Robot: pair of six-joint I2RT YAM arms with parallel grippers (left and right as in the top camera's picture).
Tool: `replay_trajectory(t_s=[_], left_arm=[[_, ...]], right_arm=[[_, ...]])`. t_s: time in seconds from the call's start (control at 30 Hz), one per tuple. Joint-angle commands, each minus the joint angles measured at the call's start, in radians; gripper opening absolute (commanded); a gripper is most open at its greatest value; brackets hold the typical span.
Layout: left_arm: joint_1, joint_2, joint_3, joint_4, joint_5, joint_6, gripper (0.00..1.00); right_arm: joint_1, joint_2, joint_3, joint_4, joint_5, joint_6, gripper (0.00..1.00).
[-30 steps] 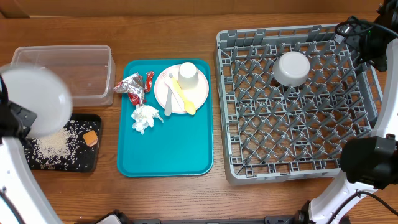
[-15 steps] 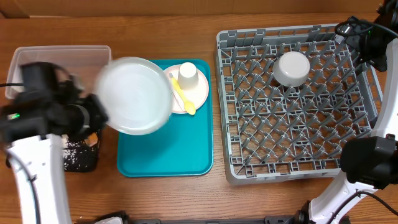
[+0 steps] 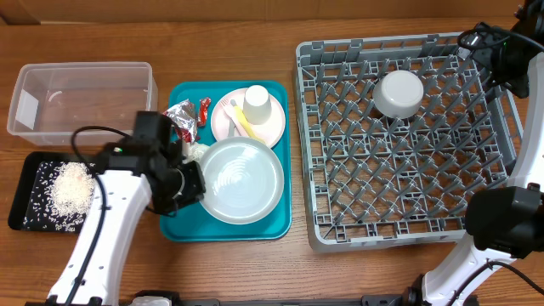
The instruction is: Sort waste into correct bins and load items into the dishwasher rack
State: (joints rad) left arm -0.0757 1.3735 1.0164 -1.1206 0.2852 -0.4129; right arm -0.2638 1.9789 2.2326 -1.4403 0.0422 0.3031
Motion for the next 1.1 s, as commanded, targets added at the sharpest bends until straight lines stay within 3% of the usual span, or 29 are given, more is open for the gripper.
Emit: replay_trajectory(t_s=[0.0,0.33,0.37,0.43,0.47,0.5,0.53,0.57,0.6,0.77,0.93,1.07], left_arm=[[-0.025,0.015,-0.069,0.049,-0.008,-0.042,0.04],[-0.024,0.046,-0.178,0.171,-0.111,-0.073,0.04],[-0.024,0.046,-0.178,0.173,-0.111,-0.073,0.08],[-0.024,0.046,-0.178,0.176,-0.109,-0.074,0.20],[-0.024,0.046,-0.178,0.175,-0.109,-0.073,0.32],[-0.024,0.046,-0.178,0.172,-0.109,-0.070,0.54],[-0.024,0.046,-0.178,0.167,-0.109,-0.069,0.82],[-0.024,0.046,-0.178,0.164,-0.109,-0.070,0.91],[-0.024,0.046,-0.178,0.161,-0.109,-0.069,0.95],[-0.024,0.045,-0.135,0.112,-0.103,-0.069,0.97],[-0.024,0.030,-0.004,-0.002,-0.101,-0.036,0.97],[-0.019,-0.007,0.114,-0.059,-0.105,-0.029,1.00]], right_arm=[[0.000,-0.006,0.012,0.002,0.009,0.005,1.00],[0.000,-0.006,0.012,0.002,0.009,0.005,1.00],[0.000,-0.006,0.012,0.002,0.009,0.005,1.00],[0.000,-0.006,0.012,0.002,0.009,0.005,1.00],[0.000,-0.006,0.012,0.002,0.009,0.005,1.00],[0.000,-0.006,0.012,0.002,0.009,0.005,1.00],[0.000,-0.006,0.012,0.002,0.009,0.005,1.00],[0.000,-0.006,0.012,0.002,0.009,0.005,1.00],[0.000,-0.006,0.012,0.002,0.009,0.005,1.00],[0.000,-0.006,0.012,0.002,0.009,0.005,1.00],[0.000,-0.006,0.012,0.133,0.009,0.012,1.00],[0.000,-0.007,0.012,0.061,-0.171,0.009,1.00]])
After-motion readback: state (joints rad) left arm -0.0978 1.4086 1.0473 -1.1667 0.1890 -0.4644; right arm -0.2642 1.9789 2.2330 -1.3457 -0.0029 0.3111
